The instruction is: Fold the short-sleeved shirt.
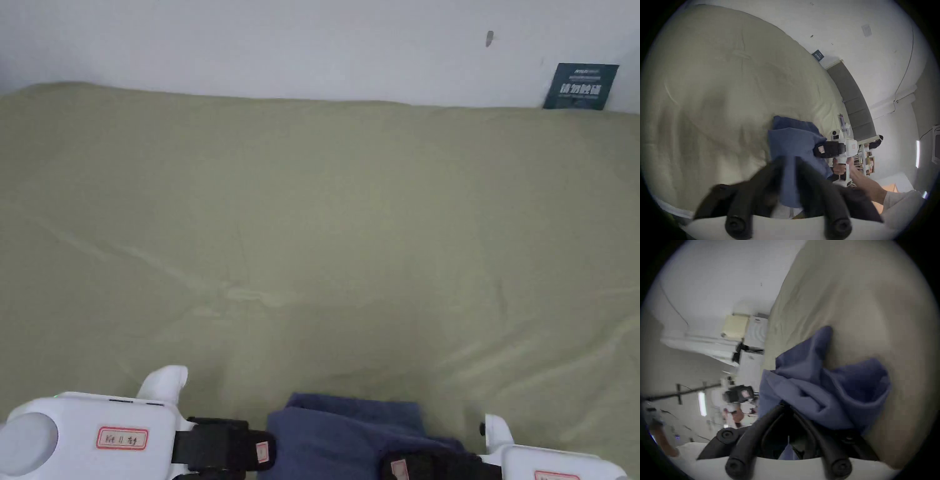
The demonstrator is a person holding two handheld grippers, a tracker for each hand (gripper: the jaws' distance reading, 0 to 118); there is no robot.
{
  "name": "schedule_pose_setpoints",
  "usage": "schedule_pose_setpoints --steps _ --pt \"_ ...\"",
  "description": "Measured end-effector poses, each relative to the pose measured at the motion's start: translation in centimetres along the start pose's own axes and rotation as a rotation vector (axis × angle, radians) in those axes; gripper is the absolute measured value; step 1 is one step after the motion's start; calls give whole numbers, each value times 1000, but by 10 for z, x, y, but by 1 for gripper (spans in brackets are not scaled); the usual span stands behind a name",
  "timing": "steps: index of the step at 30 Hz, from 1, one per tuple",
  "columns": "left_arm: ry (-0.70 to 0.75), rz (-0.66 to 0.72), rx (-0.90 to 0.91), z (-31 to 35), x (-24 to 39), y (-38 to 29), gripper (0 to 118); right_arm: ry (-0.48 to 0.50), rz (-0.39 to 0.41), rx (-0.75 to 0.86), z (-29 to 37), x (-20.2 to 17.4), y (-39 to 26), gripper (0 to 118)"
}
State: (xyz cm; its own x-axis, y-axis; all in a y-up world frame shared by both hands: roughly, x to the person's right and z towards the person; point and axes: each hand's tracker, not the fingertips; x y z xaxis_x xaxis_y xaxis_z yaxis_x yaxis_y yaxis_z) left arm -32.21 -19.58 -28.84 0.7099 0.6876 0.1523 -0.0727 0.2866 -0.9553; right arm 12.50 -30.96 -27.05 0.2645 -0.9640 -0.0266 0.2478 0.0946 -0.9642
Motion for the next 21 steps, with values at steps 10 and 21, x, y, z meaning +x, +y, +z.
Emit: schedule_pose_setpoints --steps 10,21 --pt "-137 102 -71 -63 -8 10 67 -57 24 4 0 -16 -2 0" --pt "39 114 59 109 -81 41 27 -168 201 127 38 -88 -23 0"
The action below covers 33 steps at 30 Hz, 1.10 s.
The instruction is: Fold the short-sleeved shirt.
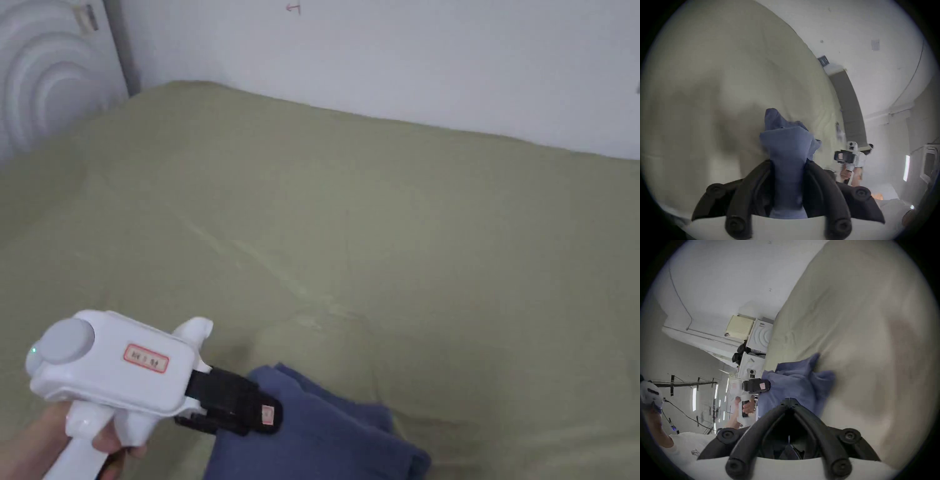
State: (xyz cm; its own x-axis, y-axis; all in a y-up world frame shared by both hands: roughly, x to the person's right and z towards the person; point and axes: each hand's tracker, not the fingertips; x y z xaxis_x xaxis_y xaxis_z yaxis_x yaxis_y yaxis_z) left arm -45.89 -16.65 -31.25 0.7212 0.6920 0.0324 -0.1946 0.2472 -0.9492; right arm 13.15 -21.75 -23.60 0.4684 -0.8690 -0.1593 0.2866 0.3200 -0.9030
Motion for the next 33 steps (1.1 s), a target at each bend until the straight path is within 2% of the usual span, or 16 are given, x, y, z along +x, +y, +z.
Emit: schedule_pose_setpoints --steps 2,5,9,11,12,14,15,16,20,24,27,28,29,30,31,33 --pt "99 2 40 53 -28 19 27 -31 17 21 6 -4 0 0" --pt "209 30 77 117 -68 50 27 -37 -6 57 12 -6 -1 0" --pt "318 36 42 143 -101 91 27 -58 -10 91 17 -9 -2 0" --pt "320 51 45 144 -106 103 27 -67 -11 95 20 -10 0 0" --pt "326 46 39 144 -104 107 32 -73 -8 92 22 -9 1 0" --pt "335 9 32 137 -99 110 91 -91 -2 96 32 2 8 0" --pt "346 5 58 136 -96 111 112 -92 -2 98 34 4 10 0" --pt "360 -10 79 136 -95 111 115 -92 -7 104 35 6 11 0" --pt "370 31 127 142 -89 104 116 -84 -9 127 39 5 12 0" --pt "398 7 161 146 -72 90 115 -84 13 130 45 0 17 0" --pt "366 8 212 140 -45 76 110 -95 50 154 53 -13 19 0" --pt "342 -27 250 137 -32 70 80 -100 74 169 56 -18 20 0" --pt "318 -62 279 130 -18 60 36 -116 105 188 60 -25 21 0" --pt "331 -61 311 118 -2 54 0 -130 128 210 68 -30 25 0" --pt "362 -77 358 109 14 46 0 -161 149 238 71 -39 27 0" --pt "239 -91 352 86 45 30 0 -269 232 318 76 -61 29 0"
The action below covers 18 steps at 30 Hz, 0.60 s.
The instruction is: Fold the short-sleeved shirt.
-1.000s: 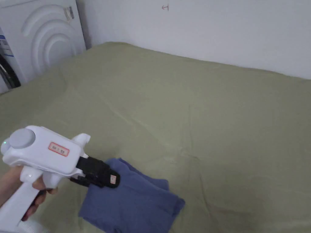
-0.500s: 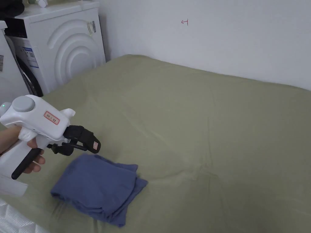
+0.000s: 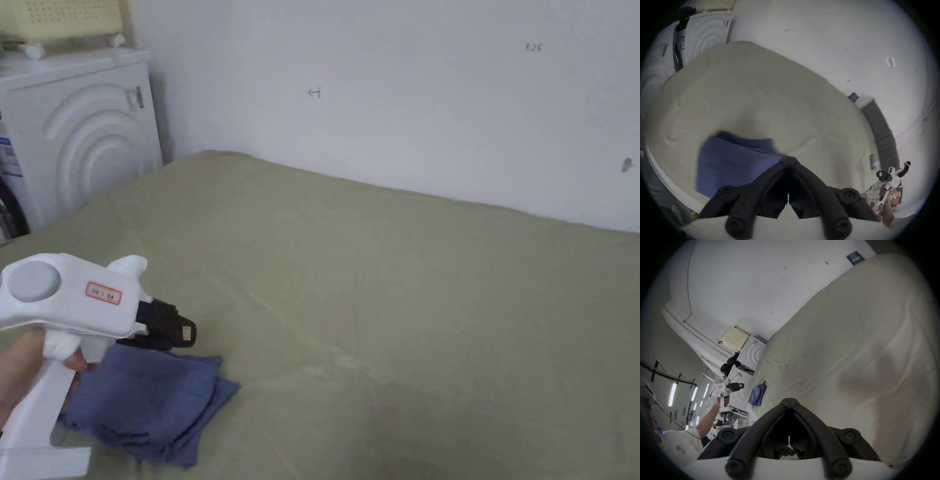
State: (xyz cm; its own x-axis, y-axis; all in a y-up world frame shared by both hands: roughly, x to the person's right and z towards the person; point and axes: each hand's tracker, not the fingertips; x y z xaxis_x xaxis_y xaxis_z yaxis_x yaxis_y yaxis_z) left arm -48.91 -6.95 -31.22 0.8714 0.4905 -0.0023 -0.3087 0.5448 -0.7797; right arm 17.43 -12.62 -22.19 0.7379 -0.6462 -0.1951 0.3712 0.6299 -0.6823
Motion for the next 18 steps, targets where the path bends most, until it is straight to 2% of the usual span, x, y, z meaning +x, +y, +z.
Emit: schedule_pose_setpoints --steps 2,4,6,9,11,13,18 --pt "-27 -56 56 -7 52 -21 0 -61 85 65 9 -23 9 0" --pt "-79 -111 141 -14 111 -52 0 -191 226 174 19 -52 15 0" --pt "-34 -173 230 -20 168 -79 0 -307 382 276 27 -72 19 0" --pt "52 -288 410 -26 238 -108 0 -526 539 413 33 -105 17 0" --pt "138 -400 541 -19 283 -122 0 -576 593 464 40 -120 17 0" --pt "201 -511 606 -15 316 -130 0 -569 621 517 47 -128 17 0" --pt "222 -570 689 8 351 -137 0 -560 605 581 69 -140 19 0"
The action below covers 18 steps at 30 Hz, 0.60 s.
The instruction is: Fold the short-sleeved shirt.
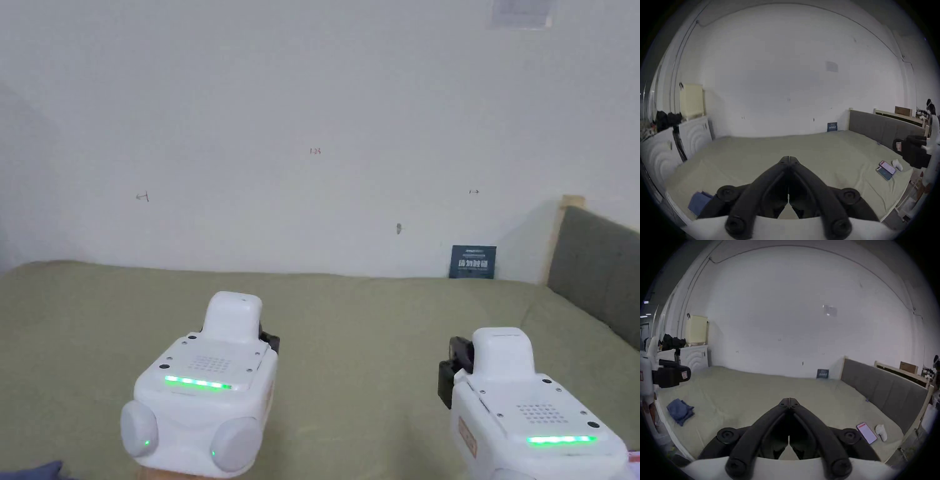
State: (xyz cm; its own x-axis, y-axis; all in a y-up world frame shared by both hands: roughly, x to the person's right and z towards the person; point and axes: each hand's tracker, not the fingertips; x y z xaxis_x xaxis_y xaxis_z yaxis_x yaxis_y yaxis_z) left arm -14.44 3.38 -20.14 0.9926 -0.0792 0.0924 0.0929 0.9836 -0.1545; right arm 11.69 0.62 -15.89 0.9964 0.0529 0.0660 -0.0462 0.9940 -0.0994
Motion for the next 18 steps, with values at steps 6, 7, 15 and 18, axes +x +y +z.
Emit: schedule_pose_setpoints --steps 6,7,15,18 --pt "-9 -12 9 10 -5 10 0 38 -30 48 11 9 11 0" --pt "-13 -13 5 10 -6 11 0 37 -28 47 11 7 13 0" --pt "14 -18 -15 3 -8 17 26 14 -26 45 6 8 22 55" --pt "62 -7 -66 -9 -10 15 118 3 -56 80 11 13 16 114"
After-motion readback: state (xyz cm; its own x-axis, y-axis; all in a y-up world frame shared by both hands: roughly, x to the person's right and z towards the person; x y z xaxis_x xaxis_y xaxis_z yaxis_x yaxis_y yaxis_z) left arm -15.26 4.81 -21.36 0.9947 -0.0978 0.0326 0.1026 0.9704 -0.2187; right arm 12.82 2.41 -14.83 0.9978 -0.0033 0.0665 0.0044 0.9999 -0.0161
